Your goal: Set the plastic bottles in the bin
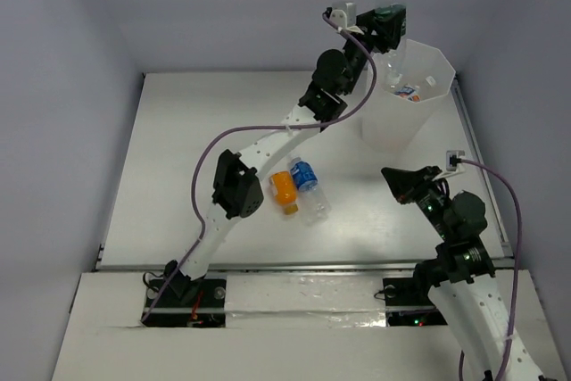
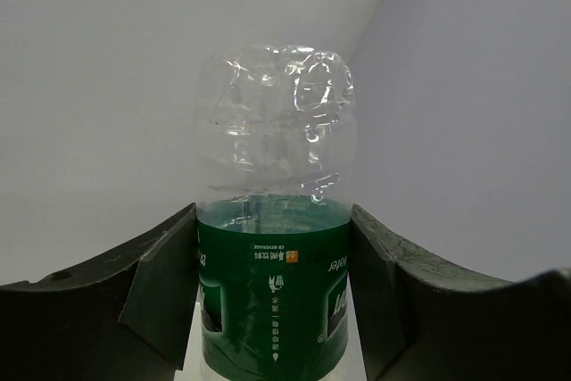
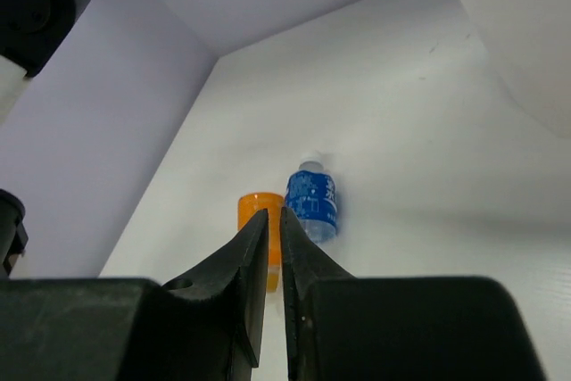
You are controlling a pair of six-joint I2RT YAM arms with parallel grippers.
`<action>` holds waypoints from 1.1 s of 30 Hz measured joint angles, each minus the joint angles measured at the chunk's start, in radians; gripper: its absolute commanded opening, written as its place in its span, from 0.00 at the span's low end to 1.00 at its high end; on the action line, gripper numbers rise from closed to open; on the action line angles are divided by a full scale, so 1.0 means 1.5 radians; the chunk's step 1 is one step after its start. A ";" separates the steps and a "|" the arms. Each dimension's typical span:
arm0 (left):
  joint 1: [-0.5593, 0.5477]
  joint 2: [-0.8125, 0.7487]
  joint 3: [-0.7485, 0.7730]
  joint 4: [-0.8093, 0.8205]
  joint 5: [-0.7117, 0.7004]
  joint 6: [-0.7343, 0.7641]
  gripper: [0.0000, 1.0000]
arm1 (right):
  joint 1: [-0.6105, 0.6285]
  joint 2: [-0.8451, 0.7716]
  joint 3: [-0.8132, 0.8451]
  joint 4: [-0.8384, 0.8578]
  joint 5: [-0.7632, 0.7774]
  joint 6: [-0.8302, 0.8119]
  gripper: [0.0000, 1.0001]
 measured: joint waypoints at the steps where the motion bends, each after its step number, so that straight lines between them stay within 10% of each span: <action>1: -0.002 0.011 0.006 0.014 -0.004 0.000 0.55 | 0.001 0.000 -0.006 0.000 -0.008 -0.001 0.16; 7: -0.011 0.079 0.038 0.072 -0.034 -0.001 0.59 | 0.002 0.000 -0.017 -0.003 -0.039 -0.007 0.16; 16: -0.011 0.104 0.030 0.097 -0.043 0.022 0.99 | 0.009 0.039 -0.017 0.007 -0.050 -0.027 0.21; 28: -0.012 -0.274 -0.440 0.012 -0.057 0.119 0.99 | 0.058 0.210 0.033 0.040 -0.036 -0.054 0.30; 33: -0.007 -0.577 -0.741 0.005 -0.110 0.083 0.51 | 0.200 0.353 0.092 0.062 0.034 -0.066 0.52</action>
